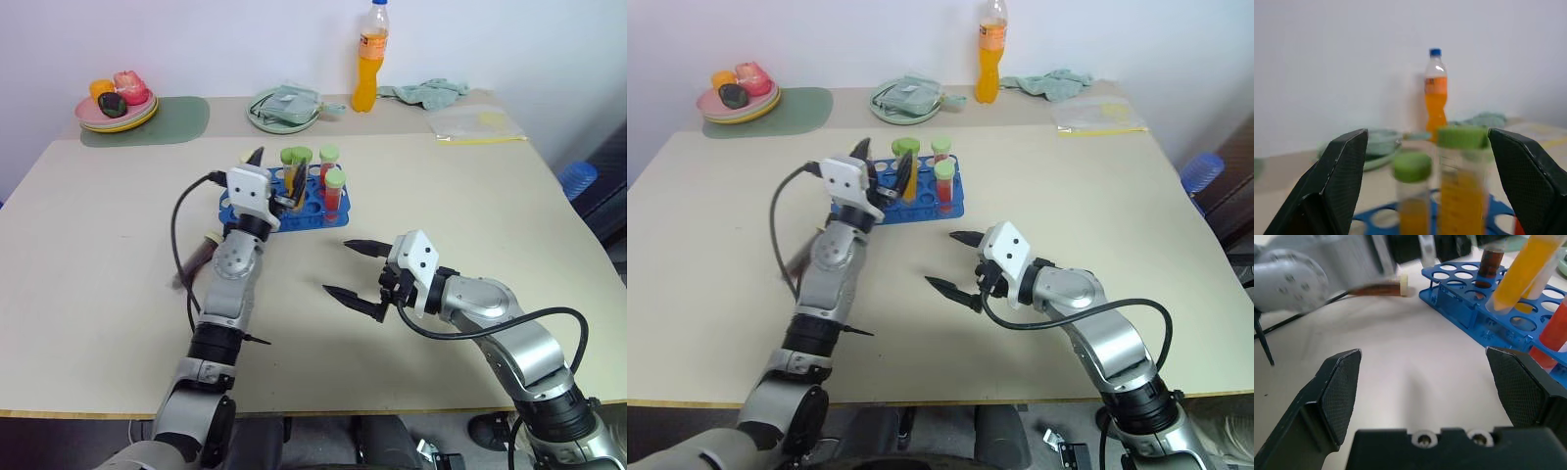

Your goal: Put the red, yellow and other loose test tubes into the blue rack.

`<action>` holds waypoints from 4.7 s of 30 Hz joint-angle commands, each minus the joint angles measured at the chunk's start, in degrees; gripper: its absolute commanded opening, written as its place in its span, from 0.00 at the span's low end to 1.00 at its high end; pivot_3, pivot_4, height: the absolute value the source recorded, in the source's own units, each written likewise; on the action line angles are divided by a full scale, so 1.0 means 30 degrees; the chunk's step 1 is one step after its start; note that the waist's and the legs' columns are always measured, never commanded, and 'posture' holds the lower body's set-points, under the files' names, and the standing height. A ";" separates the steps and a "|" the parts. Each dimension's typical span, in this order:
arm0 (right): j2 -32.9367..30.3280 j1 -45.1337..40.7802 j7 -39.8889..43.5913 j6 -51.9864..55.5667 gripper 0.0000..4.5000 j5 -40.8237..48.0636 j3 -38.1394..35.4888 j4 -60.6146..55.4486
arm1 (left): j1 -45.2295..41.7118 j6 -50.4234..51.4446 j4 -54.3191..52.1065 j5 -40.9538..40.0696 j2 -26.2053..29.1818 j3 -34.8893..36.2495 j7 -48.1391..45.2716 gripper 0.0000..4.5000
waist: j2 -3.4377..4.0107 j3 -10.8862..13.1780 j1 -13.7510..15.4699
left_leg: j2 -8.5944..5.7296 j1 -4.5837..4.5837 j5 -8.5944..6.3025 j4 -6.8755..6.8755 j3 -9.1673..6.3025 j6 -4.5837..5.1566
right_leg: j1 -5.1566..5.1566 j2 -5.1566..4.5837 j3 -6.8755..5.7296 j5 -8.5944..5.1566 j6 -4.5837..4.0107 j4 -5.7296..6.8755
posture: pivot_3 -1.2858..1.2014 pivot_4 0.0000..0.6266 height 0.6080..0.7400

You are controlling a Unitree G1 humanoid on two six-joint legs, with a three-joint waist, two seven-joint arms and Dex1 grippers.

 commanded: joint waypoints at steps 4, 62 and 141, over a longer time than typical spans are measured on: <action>0.0471 -0.0395 0.0046 -0.0400 1.00 0.0049 -0.0050 -0.0234 | 0.0356 0.2215 -0.1915 -0.0476 0.0473 0.0022 -0.0802 0.89 | 0.0000 0.0000 0.0053 | -0.0003 0.0000 -0.0001 0.0008 0.0000 0.0002 | 0.0012 0.0000 -0.0004 0.0000 0.0000 0.0000 | 0.52 0.24 1.00; 0.0731 0.0161 -0.0045 -0.0876 1.00 -0.1079 0.0302 -0.0162 | -0.3816 1.5486 -0.3291 -0.0563 0.0833 -0.0685 -0.1629 0.17 | -0.0002 0.0001 0.0012 | -0.0001 0.0000 0.0005 0.0004 -0.0012 -0.0008 | 0.0003 0.0002 -0.0003 0.0000 0.0001 0.0000 | 0.52 0.24 1.00; -0.0280 -0.0332 0.0992 -0.1125 1.00 -0.1418 0.0087 -0.0378 | -0.6169 3.0523 -0.0911 -0.3537 1.4779 -0.4936 -0.6890 0.17 | -0.0017 0.0020 -0.0101 | 0.0008 -0.0008 -0.0025 -0.0023 -0.0023 0.0041 | -0.0030 0.0014 0.0004 -0.0006 -0.0001 0.0024 | 0.52 0.24 1.00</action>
